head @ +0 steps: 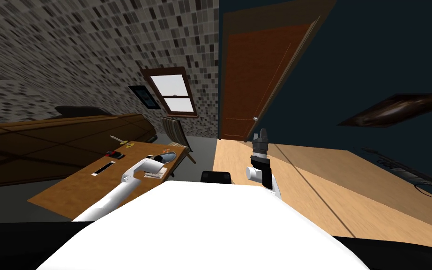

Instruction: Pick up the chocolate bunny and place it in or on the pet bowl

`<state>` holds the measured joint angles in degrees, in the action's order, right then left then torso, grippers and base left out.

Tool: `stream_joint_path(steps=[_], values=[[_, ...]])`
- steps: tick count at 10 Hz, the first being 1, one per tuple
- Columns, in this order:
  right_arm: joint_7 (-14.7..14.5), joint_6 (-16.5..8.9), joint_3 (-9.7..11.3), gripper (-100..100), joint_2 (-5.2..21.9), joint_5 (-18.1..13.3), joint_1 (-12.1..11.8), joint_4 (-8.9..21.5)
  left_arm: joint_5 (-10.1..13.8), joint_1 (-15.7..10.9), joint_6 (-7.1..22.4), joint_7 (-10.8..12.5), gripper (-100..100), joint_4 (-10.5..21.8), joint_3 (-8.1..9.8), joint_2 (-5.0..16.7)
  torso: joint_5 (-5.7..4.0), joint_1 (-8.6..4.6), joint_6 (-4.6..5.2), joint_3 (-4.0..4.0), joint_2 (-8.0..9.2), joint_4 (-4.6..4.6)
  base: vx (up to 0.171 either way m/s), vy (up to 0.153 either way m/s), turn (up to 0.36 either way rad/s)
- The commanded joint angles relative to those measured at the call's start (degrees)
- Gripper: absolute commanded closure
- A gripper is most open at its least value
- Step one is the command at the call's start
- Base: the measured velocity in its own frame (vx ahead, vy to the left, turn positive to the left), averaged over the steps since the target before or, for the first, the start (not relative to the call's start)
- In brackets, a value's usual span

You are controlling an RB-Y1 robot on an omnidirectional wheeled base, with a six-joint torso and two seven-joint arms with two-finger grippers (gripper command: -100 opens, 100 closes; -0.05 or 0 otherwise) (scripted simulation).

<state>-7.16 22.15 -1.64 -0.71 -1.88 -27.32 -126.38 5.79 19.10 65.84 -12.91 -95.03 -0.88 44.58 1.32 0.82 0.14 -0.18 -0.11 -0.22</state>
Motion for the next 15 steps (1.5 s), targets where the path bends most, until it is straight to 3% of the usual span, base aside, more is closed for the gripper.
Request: stream_joint_path(steps=[1,8,9,10,14,15], values=[[0.0,0.0,0.0,0,0.0,0.0,0.0,0.0,-0.13,0.28,1.4,-0.04,100,-2.1,0.79,0.0,0.0,0.0,0.0,0.0,0.0,0.0,0.041,0.156,-0.031],[0.0,0.0,0.0,0,0.0,0.0,0.0,0.0,-1.93,1.09,6.48,0.1,100,-10.19,4.97,-1.1,-0.04,-0.03,-0.02,0.0,-0.05,0.05,0.084,0.166,-0.029],[0.0,0.0,0.0,0,0.0,0.0,0.0,0.0,-1.7,1.18,5.98,0.13,100,-9.59,4.46,-1.03,-0.04,0.06,-0.04,0.02,-0.03,0.06,0.035,0.087,-0.017],[0.0,0.0,0.01,0,-0.01,0.0,0.0,0.0,-1.78,1.13,6.05,0.14,-100,-9.72,4.63,-0.98,-0.02,-0.21,-0.06,0.07,0.1,0.05,0.007,0.017,-0.002],[0.0,0.0,0.02,0,-0.02,0.0,0.01,0.0,-1.78,1.12,6.03,0.14,-100,-9.7,4.63,-0.96,-0.12,-0.61,-0.06,0.18,0.28,0.09,0.001,0.002,0.0],[0.0,0.0,0.02,0,-0.02,0.0,0.01,0.0,-1.78,1.12,6.03,0.14,0,-9.7,4.63,-0.96,-0.12,-0.61,-0.06,0.18,0.29,0.09,0.0,0.0,0.0]])
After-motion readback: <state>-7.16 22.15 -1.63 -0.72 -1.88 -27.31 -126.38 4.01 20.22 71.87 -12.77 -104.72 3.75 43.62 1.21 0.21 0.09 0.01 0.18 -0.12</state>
